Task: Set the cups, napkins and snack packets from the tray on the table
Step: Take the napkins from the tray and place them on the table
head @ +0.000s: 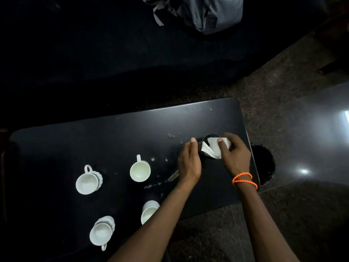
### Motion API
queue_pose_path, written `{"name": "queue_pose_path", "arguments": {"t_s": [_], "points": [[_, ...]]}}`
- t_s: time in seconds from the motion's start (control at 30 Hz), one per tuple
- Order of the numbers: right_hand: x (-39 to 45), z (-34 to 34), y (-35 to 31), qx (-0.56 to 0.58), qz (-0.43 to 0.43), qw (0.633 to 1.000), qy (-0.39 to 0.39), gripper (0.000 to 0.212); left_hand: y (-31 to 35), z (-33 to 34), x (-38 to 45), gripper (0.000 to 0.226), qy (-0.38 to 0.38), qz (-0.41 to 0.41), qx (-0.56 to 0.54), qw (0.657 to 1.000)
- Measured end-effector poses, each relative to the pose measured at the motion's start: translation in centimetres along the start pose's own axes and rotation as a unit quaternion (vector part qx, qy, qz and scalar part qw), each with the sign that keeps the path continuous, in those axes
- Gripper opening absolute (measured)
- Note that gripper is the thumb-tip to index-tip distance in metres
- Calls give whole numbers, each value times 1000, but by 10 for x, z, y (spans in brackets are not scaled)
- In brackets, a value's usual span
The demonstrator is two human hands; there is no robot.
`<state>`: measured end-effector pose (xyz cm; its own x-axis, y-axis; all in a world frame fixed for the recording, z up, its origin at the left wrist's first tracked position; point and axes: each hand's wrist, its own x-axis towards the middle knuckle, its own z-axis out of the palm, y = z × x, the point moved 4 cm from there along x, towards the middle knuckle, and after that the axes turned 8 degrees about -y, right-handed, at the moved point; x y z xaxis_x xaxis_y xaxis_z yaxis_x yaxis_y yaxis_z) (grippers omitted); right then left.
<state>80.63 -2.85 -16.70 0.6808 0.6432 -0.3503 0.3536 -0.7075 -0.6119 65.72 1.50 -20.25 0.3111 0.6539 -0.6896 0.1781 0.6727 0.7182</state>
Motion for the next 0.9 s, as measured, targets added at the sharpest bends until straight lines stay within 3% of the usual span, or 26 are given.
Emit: {"name": "queue_pose_path", "arguments": {"t_s": [0.1, 0.23, 0.33, 0.47, 0.73, 0.9], "points": [[3, -8, 23, 120, 87, 986, 78, 26, -3, 1, 12, 70, -47, -34, 24, 998], [2, 20, 41, 343, 249, 903, -69, 46, -3, 10, 21, 81, -107, -68, 25, 992], [-2, 37, 47, 433, 250, 863, -73, 56, -2, 16, 21, 87, -131, -73, 38, 988], [-17, 47, 57, 462, 229, 855, -60, 53, -11, 7, 3, 80, -126, -48, 35, 990], [-88, 74, 69, 434, 256, 859, -86, 76, -60, -32, -52, 73, -81, -66, -28, 994], [-115, 90, 72, 425, 284, 856, -78, 72, -78, -52, -68, 64, -52, -80, -19, 995]]}}
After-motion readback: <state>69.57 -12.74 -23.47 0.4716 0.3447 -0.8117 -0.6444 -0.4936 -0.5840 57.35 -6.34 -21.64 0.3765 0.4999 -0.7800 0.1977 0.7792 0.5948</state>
